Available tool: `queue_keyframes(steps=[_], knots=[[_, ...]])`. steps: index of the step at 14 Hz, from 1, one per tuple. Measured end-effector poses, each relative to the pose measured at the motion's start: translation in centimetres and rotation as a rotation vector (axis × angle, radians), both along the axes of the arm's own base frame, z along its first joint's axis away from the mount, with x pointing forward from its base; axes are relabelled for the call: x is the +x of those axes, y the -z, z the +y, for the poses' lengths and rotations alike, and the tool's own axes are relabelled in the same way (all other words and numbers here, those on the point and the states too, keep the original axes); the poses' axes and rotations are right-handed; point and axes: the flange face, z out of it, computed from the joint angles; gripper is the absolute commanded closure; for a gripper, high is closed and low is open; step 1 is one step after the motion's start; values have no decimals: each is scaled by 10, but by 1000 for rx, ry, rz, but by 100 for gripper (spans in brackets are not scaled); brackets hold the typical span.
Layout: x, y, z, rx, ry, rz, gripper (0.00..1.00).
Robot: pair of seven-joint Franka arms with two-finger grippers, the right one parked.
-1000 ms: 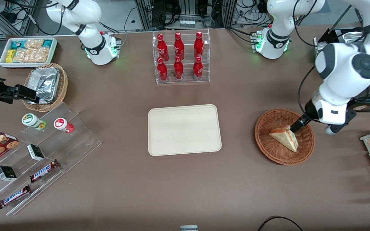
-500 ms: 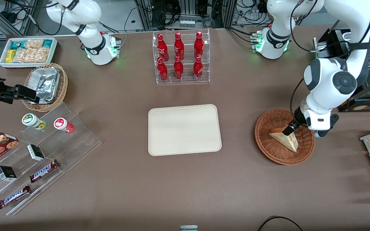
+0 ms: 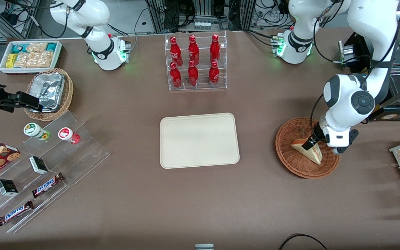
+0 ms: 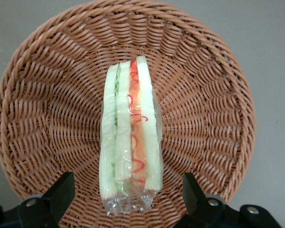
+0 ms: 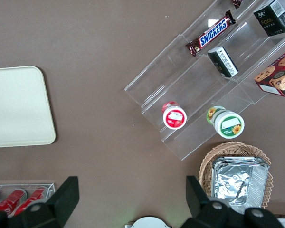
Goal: Place sandwich from basket to tray
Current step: 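Lower the left gripper and close it on the wrapped sandwich, then lift the sandwich and carry it over the cream tray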
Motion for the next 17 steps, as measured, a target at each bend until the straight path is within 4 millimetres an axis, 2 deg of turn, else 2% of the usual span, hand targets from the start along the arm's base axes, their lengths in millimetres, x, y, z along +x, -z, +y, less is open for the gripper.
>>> queue_keyframes(steps=[4, 5, 7, 8, 9, 12, 14, 15, 17], knots=[[1, 17, 0, -3, -2, 1, 1], [2, 21, 0, -5, -3, -4, 9], [3, 32, 0, -7, -4, -2, 55], [3, 36, 1, -6, -6, 1, 73], [3, 37, 4, -4, -9, 2, 86], [7, 32, 7, 0, -11, -10, 87], [11, 18, 7, 21, 13, -3, 87], [13, 4, 5, 46, 40, 20, 87], [20, -41, -10, 87, 94, 57, 87]])
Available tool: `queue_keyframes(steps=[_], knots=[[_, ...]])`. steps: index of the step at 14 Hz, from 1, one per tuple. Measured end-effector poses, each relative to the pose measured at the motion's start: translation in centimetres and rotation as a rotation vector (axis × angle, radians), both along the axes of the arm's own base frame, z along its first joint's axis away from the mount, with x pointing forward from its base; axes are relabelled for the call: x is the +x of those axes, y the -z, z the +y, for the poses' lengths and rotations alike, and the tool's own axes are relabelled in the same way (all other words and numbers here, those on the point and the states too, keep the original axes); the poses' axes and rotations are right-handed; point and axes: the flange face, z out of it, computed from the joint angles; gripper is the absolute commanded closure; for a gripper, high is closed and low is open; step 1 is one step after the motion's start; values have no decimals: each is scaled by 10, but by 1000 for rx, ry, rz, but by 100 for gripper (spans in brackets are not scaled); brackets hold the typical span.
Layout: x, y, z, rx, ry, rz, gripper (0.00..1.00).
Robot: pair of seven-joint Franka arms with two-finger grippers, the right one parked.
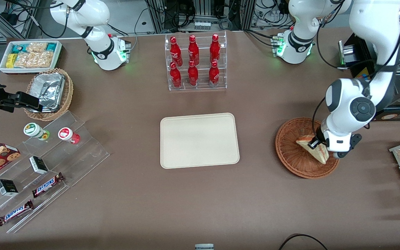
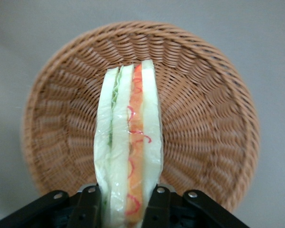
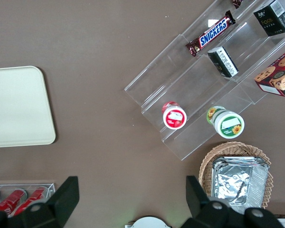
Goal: Place sandwich from basket to tray
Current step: 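Lift the sandwich and carry it over the cream tray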
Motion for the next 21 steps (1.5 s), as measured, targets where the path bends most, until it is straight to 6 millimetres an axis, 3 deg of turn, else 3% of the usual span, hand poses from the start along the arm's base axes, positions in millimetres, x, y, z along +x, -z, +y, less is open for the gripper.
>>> queue_keyframes(steps=[4, 6, 7, 11, 13, 16, 21], knots=[[7, -105, -88, 5, 133, 25, 87], [0, -134, -145, -20, 213, 4, 87], [-6, -139, -177, -37, 253, -4, 87], [-34, -118, -297, -99, 431, 27, 87], [-39, -102, -346, -138, 488, 36, 87], [-40, -75, -397, -153, 563, 9, 87], [-59, 16, -457, -143, 659, -63, 87]])
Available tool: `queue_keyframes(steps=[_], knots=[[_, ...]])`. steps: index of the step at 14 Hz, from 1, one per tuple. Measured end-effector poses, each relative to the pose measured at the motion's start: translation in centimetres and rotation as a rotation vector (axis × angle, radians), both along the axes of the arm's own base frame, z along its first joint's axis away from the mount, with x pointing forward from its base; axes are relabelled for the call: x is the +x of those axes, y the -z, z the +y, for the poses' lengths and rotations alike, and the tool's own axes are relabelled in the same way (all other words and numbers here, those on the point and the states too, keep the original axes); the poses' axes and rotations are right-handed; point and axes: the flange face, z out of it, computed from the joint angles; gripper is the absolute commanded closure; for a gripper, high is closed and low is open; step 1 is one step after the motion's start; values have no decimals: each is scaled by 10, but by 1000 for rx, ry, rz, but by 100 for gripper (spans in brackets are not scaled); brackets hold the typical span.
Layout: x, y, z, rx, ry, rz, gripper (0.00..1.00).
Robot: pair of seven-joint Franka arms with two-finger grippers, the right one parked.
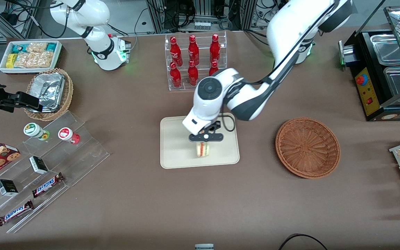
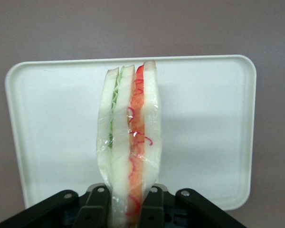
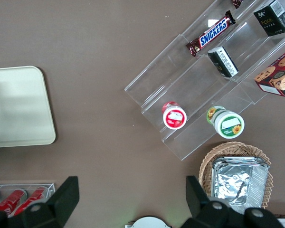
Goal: Place sandwich from basket to tray
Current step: 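Lift the sandwich and carry it over the cream tray, then lower the sandwich onto the tray and open the left gripper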
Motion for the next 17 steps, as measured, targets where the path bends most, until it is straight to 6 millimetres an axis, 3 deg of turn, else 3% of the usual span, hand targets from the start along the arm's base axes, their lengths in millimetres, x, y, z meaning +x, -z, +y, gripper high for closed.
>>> queue_keyframes(steps=[3, 6, 7, 8, 10, 14, 17], knots=[[-10, 45, -13, 37, 27, -9, 87], [-13, 63, -15, 51, 43, -9, 85], [-14, 67, -16, 58, 48, -11, 79], [-15, 70, -17, 64, 51, -11, 63], [-18, 74, -18, 69, 56, -8, 0], [-14, 69, -20, 62, 43, -19, 0], [-4, 38, -21, 48, -2, -53, 0]])
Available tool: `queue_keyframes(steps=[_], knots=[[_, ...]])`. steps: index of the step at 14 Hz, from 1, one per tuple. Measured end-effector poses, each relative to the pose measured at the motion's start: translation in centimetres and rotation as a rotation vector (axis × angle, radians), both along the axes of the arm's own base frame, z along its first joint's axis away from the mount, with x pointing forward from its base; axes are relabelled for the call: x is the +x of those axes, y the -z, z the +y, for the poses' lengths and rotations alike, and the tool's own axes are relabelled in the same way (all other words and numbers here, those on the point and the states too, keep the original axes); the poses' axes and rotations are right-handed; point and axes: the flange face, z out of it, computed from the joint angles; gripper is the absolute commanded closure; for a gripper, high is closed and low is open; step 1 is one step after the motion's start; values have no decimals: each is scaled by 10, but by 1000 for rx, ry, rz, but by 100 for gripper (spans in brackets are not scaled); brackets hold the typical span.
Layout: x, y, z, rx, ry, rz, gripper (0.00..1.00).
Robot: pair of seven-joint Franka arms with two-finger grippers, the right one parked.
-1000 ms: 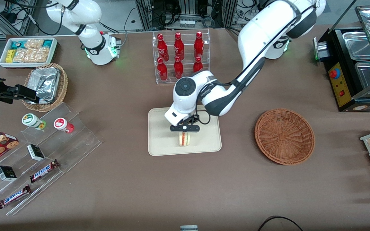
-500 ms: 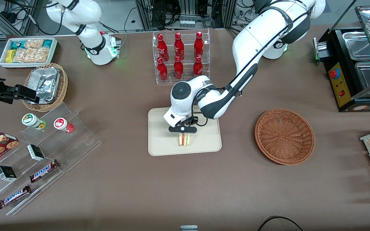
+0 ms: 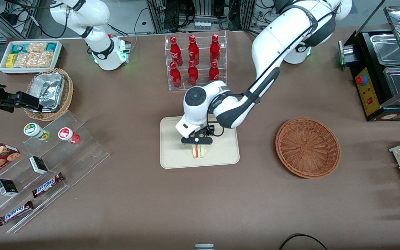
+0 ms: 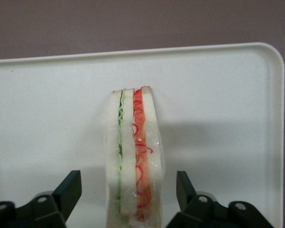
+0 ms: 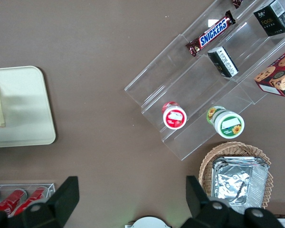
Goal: Place sandwich from basket to tray
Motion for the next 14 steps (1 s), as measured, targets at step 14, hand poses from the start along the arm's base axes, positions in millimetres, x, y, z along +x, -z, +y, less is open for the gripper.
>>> queue_keyframes(steps=[14], knots=[[61, -287, 235, 78, -261, 70, 0]])
